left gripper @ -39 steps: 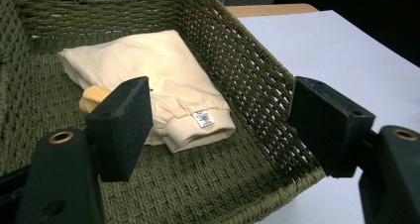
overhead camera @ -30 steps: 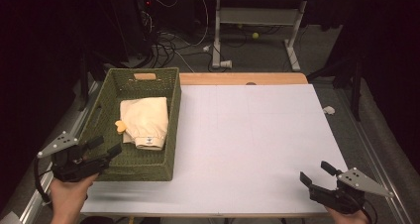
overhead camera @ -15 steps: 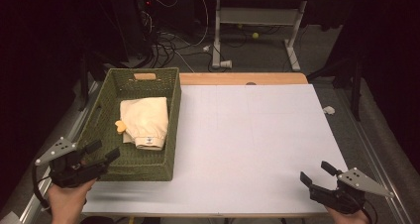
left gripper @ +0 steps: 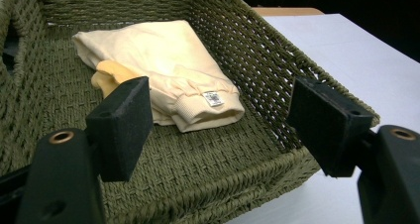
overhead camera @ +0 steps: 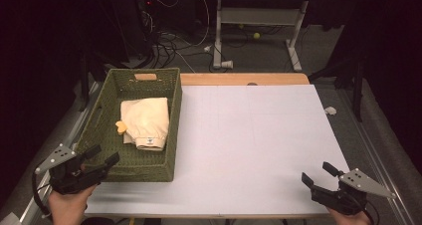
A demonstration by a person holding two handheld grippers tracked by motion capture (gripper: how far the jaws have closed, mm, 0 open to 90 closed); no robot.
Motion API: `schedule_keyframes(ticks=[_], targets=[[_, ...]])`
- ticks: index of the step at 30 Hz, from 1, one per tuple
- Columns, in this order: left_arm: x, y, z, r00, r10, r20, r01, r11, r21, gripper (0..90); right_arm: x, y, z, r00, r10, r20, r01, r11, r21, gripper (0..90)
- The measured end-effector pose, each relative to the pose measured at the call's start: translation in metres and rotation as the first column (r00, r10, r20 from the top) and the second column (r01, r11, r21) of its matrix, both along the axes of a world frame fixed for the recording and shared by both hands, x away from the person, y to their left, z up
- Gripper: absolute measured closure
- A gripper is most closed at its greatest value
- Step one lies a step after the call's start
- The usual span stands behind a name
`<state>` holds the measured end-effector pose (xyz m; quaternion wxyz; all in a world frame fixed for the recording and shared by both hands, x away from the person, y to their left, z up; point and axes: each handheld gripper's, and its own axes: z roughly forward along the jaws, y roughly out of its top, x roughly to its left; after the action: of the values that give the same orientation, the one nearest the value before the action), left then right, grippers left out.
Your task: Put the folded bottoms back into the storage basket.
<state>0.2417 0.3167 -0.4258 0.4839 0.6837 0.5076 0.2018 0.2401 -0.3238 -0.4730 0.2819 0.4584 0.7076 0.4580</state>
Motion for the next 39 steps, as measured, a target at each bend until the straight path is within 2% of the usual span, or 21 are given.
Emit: schedule_keyframes(ticks=[5, 10, 22, 25, 39], targets=[[-0.002, 0.001, -0.004, 0.9999, 0.01, 0.004, -0.01, 0.9999, -0.003, 23.9, 0.0, 0.0, 0.0, 1.0, 0.0, 0.0, 0.0, 1.0, 0.0, 20.6], [-0.003, 0.0, -0.008, 0.9998, 0.02, 0.008, -0.02, 0.9996, 0.019, 23.8, 0.0, 0.0, 0.0, 1.0, 0.0, 0.0, 0.0, 1.0, -0.002, 20.6], [-0.002, 0.0, -0.019, 0.9994, 0.033, 0.005, -0.033, 0.9994, 0.004, 23.8, 0.0, 0.0, 0.0, 1.0, -0.001, 0.0, 0.001, 1.0, -0.003, 20.6], [-0.003, -0.001, -0.023, 0.9991, 0.041, 0.007, -0.041, 0.999, 0.016, 23.8, 0.0, 0.0, 0.0, 1.0, -0.001, 0.0, 0.001, 1.0, -0.003, 20.6], [-0.008, 0.0, -0.029, 0.9976, 0.068, 0.014, -0.068, 0.9976, 0.009, 23.8, 0.0, 0.0, 0.0, 1.0, 0.003, 0.002, -0.003, 1.0, -0.002, 20.6]])
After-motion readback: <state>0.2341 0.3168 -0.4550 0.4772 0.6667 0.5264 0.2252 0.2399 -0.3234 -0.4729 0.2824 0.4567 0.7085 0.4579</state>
